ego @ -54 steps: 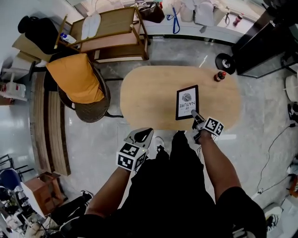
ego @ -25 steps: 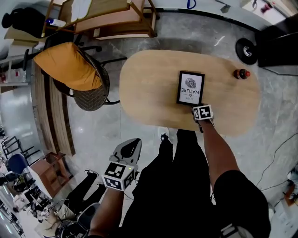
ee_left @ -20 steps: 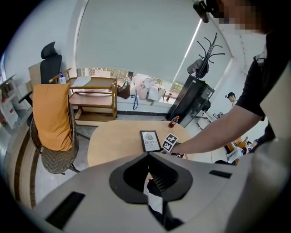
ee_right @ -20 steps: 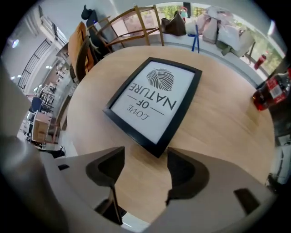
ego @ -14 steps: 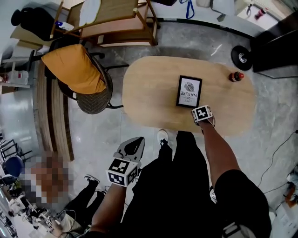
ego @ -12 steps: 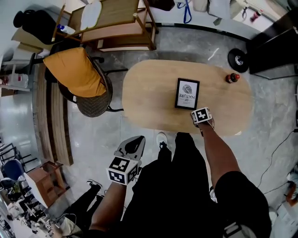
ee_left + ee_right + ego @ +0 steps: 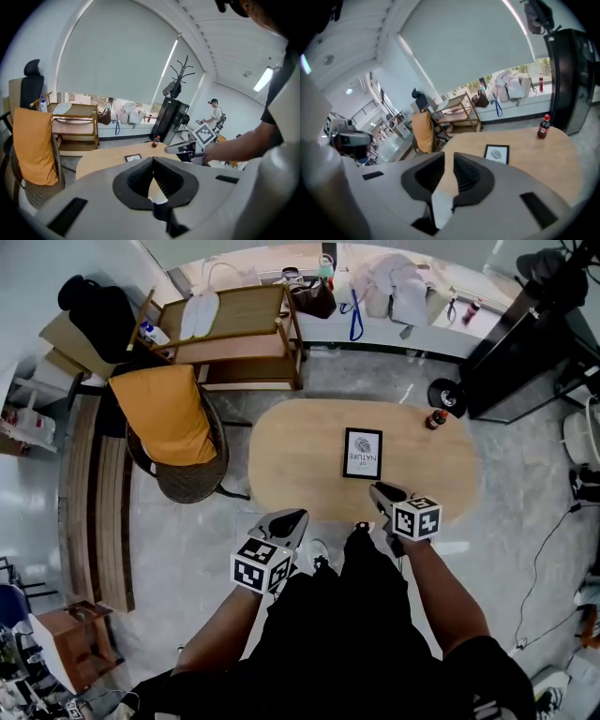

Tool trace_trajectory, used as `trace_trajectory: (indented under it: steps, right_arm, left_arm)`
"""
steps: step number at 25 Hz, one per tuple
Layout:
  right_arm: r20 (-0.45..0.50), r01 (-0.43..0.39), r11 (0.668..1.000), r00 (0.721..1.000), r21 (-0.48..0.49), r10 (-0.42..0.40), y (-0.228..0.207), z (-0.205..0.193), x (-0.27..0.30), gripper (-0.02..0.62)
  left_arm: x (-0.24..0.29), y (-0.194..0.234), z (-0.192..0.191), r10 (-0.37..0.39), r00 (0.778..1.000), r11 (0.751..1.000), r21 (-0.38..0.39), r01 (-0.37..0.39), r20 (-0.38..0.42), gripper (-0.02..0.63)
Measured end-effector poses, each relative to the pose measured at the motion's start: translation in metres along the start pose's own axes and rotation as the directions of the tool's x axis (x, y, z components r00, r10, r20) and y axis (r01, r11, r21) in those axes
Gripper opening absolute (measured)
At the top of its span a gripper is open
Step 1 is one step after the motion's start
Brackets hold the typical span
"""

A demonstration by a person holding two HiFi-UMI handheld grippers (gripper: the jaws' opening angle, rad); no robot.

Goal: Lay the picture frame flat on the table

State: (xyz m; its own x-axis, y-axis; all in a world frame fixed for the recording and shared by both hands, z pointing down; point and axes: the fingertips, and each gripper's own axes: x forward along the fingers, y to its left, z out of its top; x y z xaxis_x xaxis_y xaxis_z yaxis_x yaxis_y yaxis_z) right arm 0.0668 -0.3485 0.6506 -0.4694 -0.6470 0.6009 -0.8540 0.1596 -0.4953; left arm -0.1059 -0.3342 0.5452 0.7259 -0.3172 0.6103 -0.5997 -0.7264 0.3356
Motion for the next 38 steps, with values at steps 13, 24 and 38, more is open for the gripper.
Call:
trace_trajectory:
  steps: [13,24,38]
  right_arm:
    - [0.229,-0.202,0.978,0.95,-0.06,0.211,0.13,0.002,-0.157,0.002]
    - [0.247,-0.237,0.965,0.934,-0.117,0.259,0.098,-0.042,-0.278,0.002]
    - [0.254,-0.293,0.954,0.92,-0.061,0.299,0.087,-0.123,-0.327,0.002]
  left_arm:
    - [-0.023,-0.092,0.016,-0.102,0.99,0.989,0.116,0.091,0.098,0.005]
    - [-0.017,-0.22,-0.016,-0.067,0.987,0.996,0.068,0.058,0.144,0.005]
    - [-0.07,-0.26,-0.086,0.078,0.991,0.996,0.037,-0.083,0.106,0.005]
